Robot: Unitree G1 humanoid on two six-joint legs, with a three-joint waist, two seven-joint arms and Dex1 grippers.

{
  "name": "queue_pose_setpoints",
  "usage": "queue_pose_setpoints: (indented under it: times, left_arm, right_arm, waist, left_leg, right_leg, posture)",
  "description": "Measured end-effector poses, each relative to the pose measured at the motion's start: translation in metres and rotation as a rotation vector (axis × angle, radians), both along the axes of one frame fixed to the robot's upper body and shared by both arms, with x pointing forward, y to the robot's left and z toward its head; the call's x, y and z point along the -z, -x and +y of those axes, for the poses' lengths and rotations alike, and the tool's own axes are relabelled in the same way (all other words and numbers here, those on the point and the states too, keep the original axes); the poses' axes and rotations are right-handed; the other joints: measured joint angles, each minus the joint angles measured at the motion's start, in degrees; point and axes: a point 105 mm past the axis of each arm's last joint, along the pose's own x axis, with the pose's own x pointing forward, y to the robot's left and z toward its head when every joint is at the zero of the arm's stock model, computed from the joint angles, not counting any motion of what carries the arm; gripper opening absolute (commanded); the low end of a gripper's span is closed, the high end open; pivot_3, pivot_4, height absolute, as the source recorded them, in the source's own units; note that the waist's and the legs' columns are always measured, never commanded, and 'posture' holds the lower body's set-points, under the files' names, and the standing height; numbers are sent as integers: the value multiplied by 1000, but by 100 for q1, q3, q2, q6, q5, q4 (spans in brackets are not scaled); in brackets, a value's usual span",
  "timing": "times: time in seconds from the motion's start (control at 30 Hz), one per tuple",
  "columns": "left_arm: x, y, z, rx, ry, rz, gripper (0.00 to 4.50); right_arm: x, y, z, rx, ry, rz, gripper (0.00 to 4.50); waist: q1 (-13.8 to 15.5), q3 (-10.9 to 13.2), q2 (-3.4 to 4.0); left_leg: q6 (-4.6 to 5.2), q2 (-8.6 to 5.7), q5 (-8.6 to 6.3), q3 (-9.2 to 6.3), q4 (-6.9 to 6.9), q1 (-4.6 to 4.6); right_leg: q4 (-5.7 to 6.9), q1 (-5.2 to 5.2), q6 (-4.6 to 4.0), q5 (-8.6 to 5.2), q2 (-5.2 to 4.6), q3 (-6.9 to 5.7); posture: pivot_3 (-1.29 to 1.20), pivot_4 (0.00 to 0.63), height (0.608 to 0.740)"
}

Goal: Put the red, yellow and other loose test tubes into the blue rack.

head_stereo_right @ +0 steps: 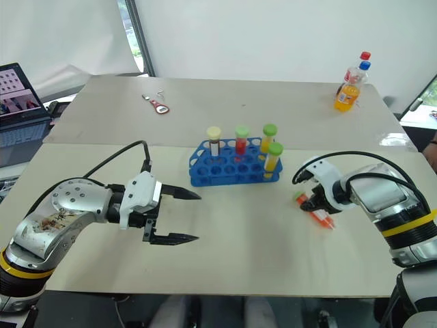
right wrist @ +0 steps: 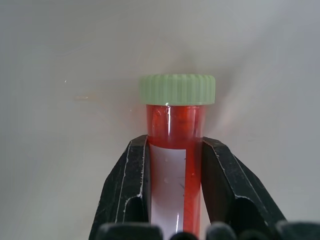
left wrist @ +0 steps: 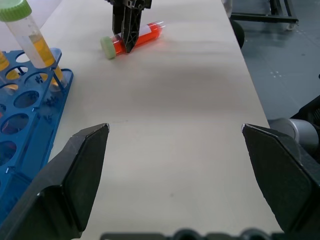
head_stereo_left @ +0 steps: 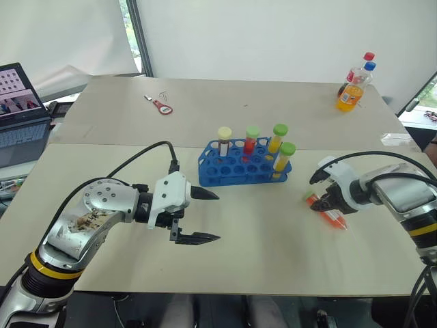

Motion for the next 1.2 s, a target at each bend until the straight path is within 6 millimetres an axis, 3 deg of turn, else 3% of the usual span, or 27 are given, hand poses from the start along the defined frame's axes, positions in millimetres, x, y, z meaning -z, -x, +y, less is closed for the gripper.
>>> queue_pose_setpoints:
  times: [0.13,0.23,0.3,0.4,0.47,0.57,0.7,1.07,1.2]
  left_arm:
    - [7,-14,22,-104,-13,7,4500]
    - [2,-25,40,-201,24,-8,4500]
    - [4,-27,47,-220,34,-13,4500]
    - [6,-28,47,-234,80,-5,4500]
    - [2,-29,45,-243,125,-10,4500]
    - [-10,-32,43,-254,193,-30,4500]
    - [-16,-33,41,-257,225,-22,4500]
    - [-16,-32,38,-250,237,8,4500]
    - [-15,-30,39,-238,235,15,4500]
  right_arm:
    - [-24,8,25,-101,-118,-74,1000]
    - [-53,21,66,-278,-278,-231,1000]
    - [-57,25,95,-349,-422,-308,999]
    - [-65,16,133,-374,-636,-503,999]
    - [-79,4,147,-333,-726,-666,999]
    - [-93,-15,148,-227,-772,-843,998]
    - [-89,-34,147,-102,-777,-974,998]
    - [-60,-53,150,-14,-668,-1082,997]
    - [-58,-52,150,-19,-632,-1118,997]
  waist:
    - [-10,0,1]
    - [-14,-4,-6]
    - [-17,-4,-7]
    - [-11,-4,-8]
    - [13,-3,-8]
    - [50,-3,-8]
    - [-2,-4,-7]
    - [-55,-3,-6]
    - [-56,-4,-6]
  left_leg:
    - [0,5,0,-10,-4,-2]
    - [2,10,-2,-48,-6,4]
    - [2,8,-2,-49,-4,9]
    - [-1,3,0,-47,4,4]
    - [-6,-2,3,-47,8,2]
    - [-7,-6,3,-46,12,3]
    - [-10,-5,5,-39,2,10]
    - [-12,-4,6,-40,-4,15]
    - [-12,-3,6,-41,-3,21]
  right_leg:
    - [3,-6,0,0,1,0]
    - [-1,4,-1,0,6,-7]
    - [-1,9,-1,1,5,-6]
    - [9,6,1,3,0,-4]
    - [19,3,4,4,-4,-5]
    - [47,3,5,5,-8,-7]
    - [56,1,2,5,-4,-7]
    - [71,-1,-1,4,-3,-6]
    - [70,2,-2,4,-3,-6]
  posture:
    - [0,150,740]
    - [0,150,740]
    - [0,150,740]
    - [0,150,740]
    - [0,150,740]
    - [0,150,740]
    - [0,150,740]
    - [0,150,740]
    - [0,150,740]
